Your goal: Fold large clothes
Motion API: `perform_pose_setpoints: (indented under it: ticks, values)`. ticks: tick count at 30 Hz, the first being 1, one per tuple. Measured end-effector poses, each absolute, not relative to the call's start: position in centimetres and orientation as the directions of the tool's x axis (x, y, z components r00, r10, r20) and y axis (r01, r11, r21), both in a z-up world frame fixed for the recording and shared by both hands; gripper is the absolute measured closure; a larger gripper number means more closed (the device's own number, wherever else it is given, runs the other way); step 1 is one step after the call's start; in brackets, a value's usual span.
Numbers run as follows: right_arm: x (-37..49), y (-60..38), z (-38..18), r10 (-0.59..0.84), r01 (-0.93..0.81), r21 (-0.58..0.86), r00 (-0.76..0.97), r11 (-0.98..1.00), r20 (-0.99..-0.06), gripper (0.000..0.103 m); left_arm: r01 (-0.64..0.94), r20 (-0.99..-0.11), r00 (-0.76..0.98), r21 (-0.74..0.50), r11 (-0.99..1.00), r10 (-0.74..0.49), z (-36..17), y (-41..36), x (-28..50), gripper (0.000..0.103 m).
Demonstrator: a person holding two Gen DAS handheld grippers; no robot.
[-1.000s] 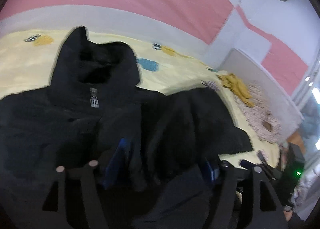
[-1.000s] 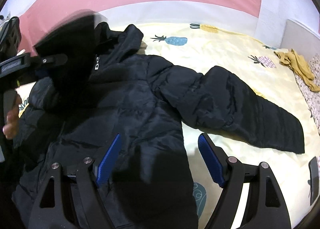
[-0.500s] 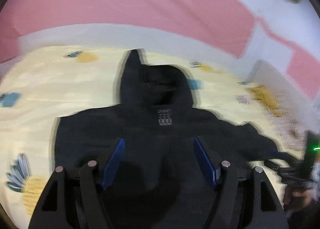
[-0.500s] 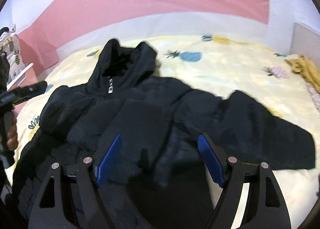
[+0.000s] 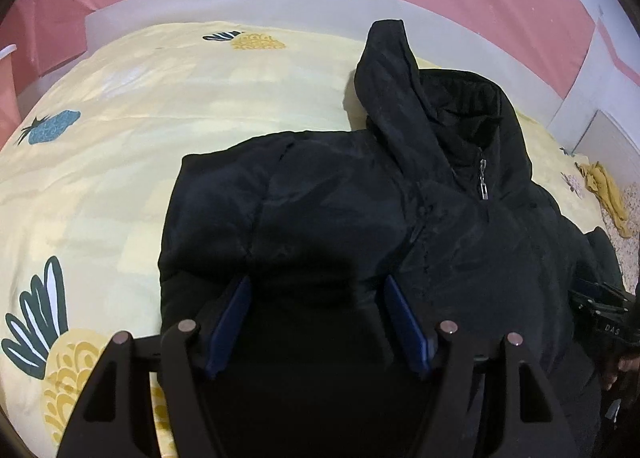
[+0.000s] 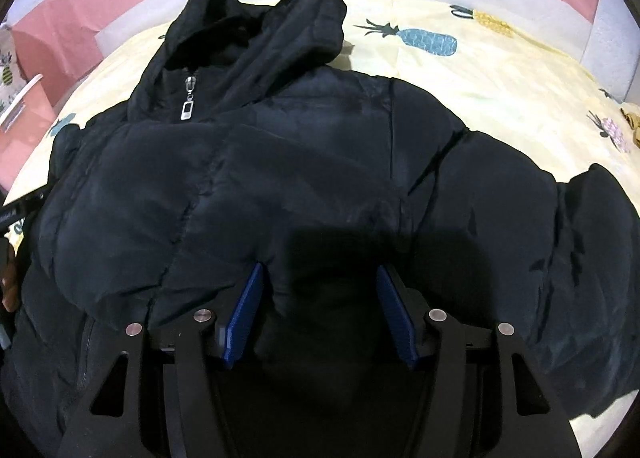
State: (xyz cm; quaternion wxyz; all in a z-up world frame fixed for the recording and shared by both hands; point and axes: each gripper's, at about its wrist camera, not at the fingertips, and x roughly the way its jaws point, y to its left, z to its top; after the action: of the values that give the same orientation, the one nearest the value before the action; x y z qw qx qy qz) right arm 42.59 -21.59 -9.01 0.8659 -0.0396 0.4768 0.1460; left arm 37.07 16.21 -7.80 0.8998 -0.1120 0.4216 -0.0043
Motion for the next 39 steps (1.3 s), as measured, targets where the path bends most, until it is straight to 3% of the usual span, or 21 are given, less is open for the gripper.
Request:
perform_pose_setpoints:
  ticks: [9, 12, 15, 28, 39]
  values:
    - [37.6, -23.2, -5.7, 0.231, -0.296, 0.068, 0.564, 0.953, -0.793, 0.044, -0.070, -0.692, 0.717, -0.180, 0.981, -0.076, -4.2, 15.9, 32.5, 0.032]
    - [38.3, -23.3, -8.3, 0.230, -0.292, 0.087, 0.498, 0.952, -0.836, 0.044, -0.094, -0.776, 0.625, -0.186, 0.978, -0.087, -7.0, 16.2, 33.5, 0.032]
    - [37.8, -24.1, -8.1, 0.250, -0.265, 0.128, 0.501, 0.956, -0.828, 0.044, -0.117, -0.772, 0.632, -0.175, 0.978, -0.063, -6.6, 16.0, 33.0, 0.033]
    - [25.7, -30.4, -1.0, 0.236, -0.204, 0.132, 0.662, 0.970, -0.711, 0.044, 0.082, -0.655, 0.728, -0.209, 0.975, -0.201, 1.1, 8.2, 22.2, 0.033]
    - [22.5, -40.8, -2.5, 0.143, 0.041, 0.234, 0.687, 0.971, -0.712, 0.044, 0.217, -0.657, 0.683, -0.237, 0.947, -0.321, 2.0, 0.9, 18.3, 0.032]
